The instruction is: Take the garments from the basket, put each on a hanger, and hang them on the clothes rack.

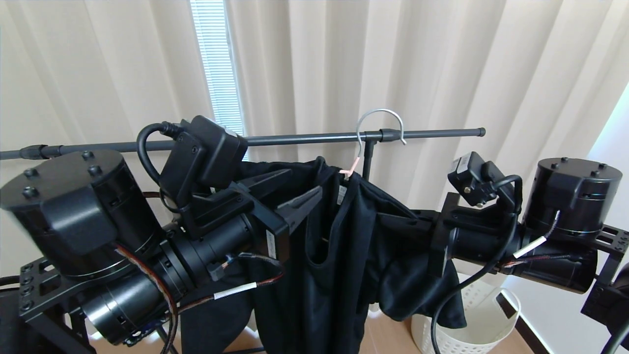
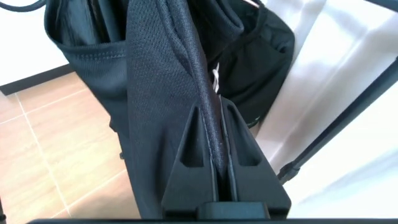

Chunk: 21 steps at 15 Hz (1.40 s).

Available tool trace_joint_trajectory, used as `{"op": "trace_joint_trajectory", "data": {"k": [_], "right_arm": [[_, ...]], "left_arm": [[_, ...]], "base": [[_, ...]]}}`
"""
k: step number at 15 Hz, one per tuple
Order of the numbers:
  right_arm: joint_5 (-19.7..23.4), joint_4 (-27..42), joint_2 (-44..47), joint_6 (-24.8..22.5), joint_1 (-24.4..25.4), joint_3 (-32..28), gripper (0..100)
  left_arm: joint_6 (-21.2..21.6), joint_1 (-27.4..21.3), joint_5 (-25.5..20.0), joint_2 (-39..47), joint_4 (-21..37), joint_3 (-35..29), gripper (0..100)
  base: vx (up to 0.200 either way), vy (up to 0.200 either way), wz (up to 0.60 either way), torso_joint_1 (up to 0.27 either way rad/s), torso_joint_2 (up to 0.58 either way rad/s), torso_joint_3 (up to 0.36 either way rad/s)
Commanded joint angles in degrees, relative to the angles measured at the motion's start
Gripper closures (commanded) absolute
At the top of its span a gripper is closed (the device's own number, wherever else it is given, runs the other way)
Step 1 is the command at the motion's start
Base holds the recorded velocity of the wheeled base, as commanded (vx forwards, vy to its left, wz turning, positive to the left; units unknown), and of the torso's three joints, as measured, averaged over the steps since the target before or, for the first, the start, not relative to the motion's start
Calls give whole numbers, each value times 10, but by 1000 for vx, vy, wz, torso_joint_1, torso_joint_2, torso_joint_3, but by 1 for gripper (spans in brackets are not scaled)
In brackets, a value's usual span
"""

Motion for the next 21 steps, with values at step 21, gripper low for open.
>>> {"op": "trace_joint_trajectory", "data": {"k": [21], "right_arm": [[215, 7, -7, -142, -148, 35, 100]], "left_arm": [[-123, 306, -348, -18, -4, 170, 0]], "base": [[0, 0, 0, 0, 0, 0]]}}
